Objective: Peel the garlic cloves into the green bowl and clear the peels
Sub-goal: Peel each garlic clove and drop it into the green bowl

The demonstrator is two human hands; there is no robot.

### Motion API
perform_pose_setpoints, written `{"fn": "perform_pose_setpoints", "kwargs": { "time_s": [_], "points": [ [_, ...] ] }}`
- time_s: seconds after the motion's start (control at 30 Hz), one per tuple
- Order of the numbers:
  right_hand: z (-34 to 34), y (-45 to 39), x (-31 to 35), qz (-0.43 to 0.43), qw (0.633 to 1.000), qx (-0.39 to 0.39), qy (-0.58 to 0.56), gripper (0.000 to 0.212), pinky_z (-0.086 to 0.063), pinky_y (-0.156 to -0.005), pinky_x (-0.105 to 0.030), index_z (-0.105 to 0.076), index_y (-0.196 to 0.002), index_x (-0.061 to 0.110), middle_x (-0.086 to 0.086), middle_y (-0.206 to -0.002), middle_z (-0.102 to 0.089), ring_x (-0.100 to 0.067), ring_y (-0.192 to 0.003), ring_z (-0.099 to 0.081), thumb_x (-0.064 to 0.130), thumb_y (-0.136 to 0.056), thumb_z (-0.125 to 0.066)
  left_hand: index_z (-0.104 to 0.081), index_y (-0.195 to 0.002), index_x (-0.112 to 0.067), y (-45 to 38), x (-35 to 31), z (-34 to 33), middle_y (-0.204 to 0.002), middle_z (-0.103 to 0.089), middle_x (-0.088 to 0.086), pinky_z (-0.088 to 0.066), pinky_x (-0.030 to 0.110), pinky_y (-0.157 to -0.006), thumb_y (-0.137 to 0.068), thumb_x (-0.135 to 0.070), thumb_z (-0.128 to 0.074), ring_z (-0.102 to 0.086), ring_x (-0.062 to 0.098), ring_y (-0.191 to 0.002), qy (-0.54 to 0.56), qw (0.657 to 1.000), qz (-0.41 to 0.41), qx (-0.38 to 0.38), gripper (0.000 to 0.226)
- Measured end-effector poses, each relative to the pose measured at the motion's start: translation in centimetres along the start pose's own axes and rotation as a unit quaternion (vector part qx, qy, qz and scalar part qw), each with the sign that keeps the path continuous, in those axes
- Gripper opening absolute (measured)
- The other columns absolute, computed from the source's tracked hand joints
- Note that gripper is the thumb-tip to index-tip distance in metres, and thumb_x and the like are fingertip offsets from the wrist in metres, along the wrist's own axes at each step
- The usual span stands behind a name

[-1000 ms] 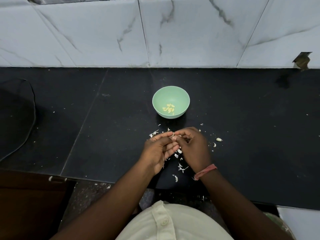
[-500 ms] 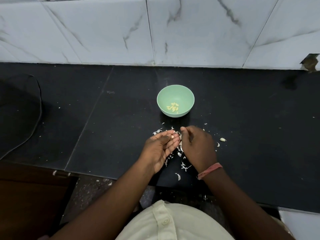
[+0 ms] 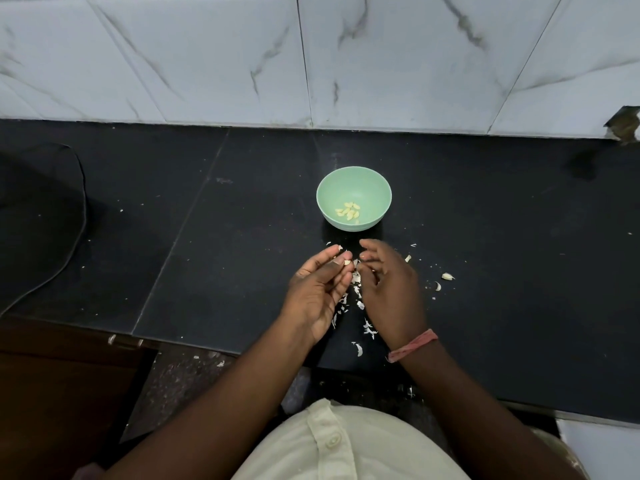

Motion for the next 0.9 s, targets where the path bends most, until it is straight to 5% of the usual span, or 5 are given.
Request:
{"fn": "perform_pose_setpoints", "kwargs": {
  "time_s": [0.13,0.33,0.47,0.6,0.9],
  "points": [
    [0.0,0.0,0.3,-0.019,1.0,0.011,-0.022,0.051,-0.057,-0.088,-0.033,-0.057,-0.134,0.027,0.009,-0.098,-0.069,-0.005,-0.091,-0.067,0.003,-0.09,-0.066,-0.064,-0.123,-0.001,0.2,-0.3,-0.2,-0.113,-0.073,0.018,-0.058,0.026,-0.085,-0.092,0.004,-0.063,-0.072,0.019,-0.087,-0.026,0.999,-0.033,0.018,0.031],
    [0.2,0.1,0.7,0.009,1.0,0.005,-0.027,0.057,-0.056,-0.089,-0.03,-0.054,-0.14,0.027,0.011,-0.1,-0.069,-0.004,-0.093,-0.067,0.001,-0.09,-0.065,-0.06,-0.128,-0.004,0.6,-0.8,-0.9,-0.115,-0.072,0.018,-0.058,0.026,-0.087,-0.093,0.005,-0.061,-0.069,0.026,-0.11,-0.058,0.996,-0.058,0.045,0.037],
    [0.5,0.2,1.1,0.022,0.999,0.005,-0.027,0.059,-0.05,-0.082,-0.012,-0.052,-0.14,0.026,0.009,-0.095,-0.069,-0.003,-0.088,-0.066,0.0,-0.089,-0.066,-0.057,-0.132,-0.007,0.7,-0.8,-1.2,-0.117,-0.071,0.02,-0.056,0.025,-0.087,-0.094,0.005,-0.059,-0.072,0.022,-0.101,-0.046,0.995,-0.055,0.062,0.04],
    [0.5,0.3,1.2,0.011,1.0,-0.005,-0.029,0.063,-0.05,-0.081,-0.012,-0.046,-0.142,0.03,0.013,-0.094,-0.069,0.0,-0.088,-0.066,0.005,-0.088,-0.068,-0.056,-0.131,-0.009,0.8,-1.0,-1.5,-0.117,-0.072,0.019,-0.055,0.023,-0.08,-0.094,0.005,-0.059,-0.072,0.015,-0.086,-0.047,0.994,-0.065,0.069,0.04],
    [1.0,0.0,1.8,-0.003,0.999,-0.027,-0.039,0.044,-0.052,-0.071,-0.019,-0.048,-0.115,0.022,0.009,-0.081,-0.068,-0.001,-0.076,-0.066,-0.001,-0.082,-0.066,-0.054,-0.124,-0.003,1.1,-1.1,-2.0,-0.108,-0.074,0.02,-0.054,0.035,-0.083,-0.091,0.01,-0.059,-0.07,0.026,-0.094,-0.087,0.99,-0.1,0.041,0.035]
  ]
}}
Point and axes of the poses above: each hand's wrist, its own y-axis away from the middle knuckle, its own z-axis out of the back of the hand, x = y × z, the point moved 5 cm from there along -y, towards the middle knuckle
